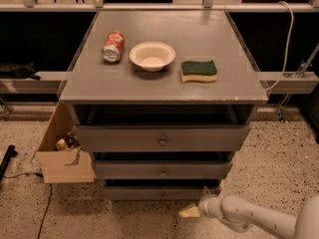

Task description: Open bottom drawer

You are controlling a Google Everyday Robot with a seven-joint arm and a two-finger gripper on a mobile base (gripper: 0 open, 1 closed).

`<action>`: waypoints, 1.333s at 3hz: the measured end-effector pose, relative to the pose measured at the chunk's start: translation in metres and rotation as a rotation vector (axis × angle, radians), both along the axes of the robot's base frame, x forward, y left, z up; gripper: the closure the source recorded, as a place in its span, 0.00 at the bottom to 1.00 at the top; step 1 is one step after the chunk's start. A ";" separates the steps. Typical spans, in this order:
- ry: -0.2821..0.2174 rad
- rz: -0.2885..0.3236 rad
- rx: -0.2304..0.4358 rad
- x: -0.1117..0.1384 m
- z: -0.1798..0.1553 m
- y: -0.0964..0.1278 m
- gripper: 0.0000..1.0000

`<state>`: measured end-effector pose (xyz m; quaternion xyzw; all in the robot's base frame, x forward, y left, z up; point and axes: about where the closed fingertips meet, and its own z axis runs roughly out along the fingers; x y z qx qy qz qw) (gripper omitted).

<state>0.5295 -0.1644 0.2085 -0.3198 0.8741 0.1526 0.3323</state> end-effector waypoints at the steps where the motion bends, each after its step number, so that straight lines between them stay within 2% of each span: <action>1: -0.005 0.005 -0.008 0.012 0.003 0.003 0.00; 2: -0.024 0.013 -0.041 0.041 0.008 0.006 0.00; 3: -0.018 0.026 -0.048 0.062 0.004 0.019 0.00; 4: 0.010 -0.007 -0.038 0.060 -0.015 0.012 0.00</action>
Offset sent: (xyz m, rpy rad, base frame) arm 0.0715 0.0032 0.0138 -0.0797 -0.0462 0.0145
